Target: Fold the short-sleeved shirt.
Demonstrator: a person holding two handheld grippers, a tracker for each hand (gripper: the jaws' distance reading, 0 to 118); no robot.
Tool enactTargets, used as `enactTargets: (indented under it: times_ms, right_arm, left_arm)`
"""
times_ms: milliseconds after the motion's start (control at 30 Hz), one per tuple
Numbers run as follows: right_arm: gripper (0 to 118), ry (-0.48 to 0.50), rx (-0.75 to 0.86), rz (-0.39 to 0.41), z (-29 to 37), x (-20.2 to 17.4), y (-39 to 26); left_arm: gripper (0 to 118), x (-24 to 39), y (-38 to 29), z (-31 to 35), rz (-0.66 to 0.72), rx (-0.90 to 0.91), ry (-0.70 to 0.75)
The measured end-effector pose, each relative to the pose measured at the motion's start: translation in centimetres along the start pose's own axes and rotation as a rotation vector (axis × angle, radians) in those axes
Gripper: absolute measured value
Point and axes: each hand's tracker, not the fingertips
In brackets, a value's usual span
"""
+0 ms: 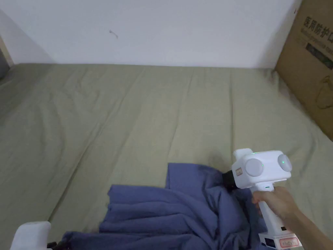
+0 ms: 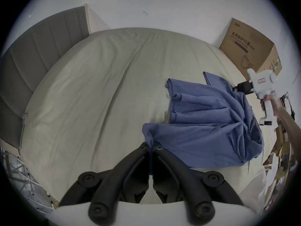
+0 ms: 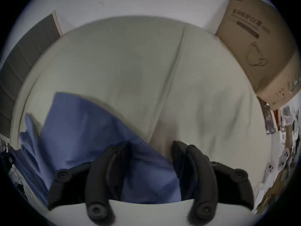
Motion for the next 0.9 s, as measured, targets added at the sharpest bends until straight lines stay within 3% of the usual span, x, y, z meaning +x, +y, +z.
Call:
enactTargets:
  times_ms: [67,100,200,233,333,533,700,900]
  right_arm:
    - [60,0.043,-0.008,-0.09,0.8,0.8,0.7]
    - [58,0.057,-0.002,-0.095,1.5,0.9,0.5]
    - [23,0.039,0.009,-0.044,2.1,0.2,-0.6]
    - [2,0.036,0.013,-0.039,2.6,-0.2,-0.7]
    - [2,0.028,0.024,-0.05,3.8,-0.5,-1.0]
    - [2,0.064,0.138,-0.198,10.2,2.2,-0.8]
    - [2,-0.022,0.254,-0.247,18.1,6.3,-0.5]
    - [2,-0.126,0.389,-0.364,28.8,12.6,0.1]
  left_arm:
    - [1,-0.3,0.2,0.1,0.055,0.009,-0.019]
    - [1,-0.6,0.2,0.2,0.088,0.018,-0.045]
    - [1,-0.8,0.3,0.2,0.095,0.008,-0.042]
    - [1,-0.7,0.3,0.3,0.092,0.011,-0.037]
    - [1,-0.4,0.3,0.7,0.071,0.011,-0.03]
    - [1,-0.2,1.6,3.0,0.046,0.048,-0.035]
    - [1,-0.5,5.4,6.9,0.026,0.17,-0.009]
    - [1,-1.1,12.8,12.7,-0.015,0.328,0.051]
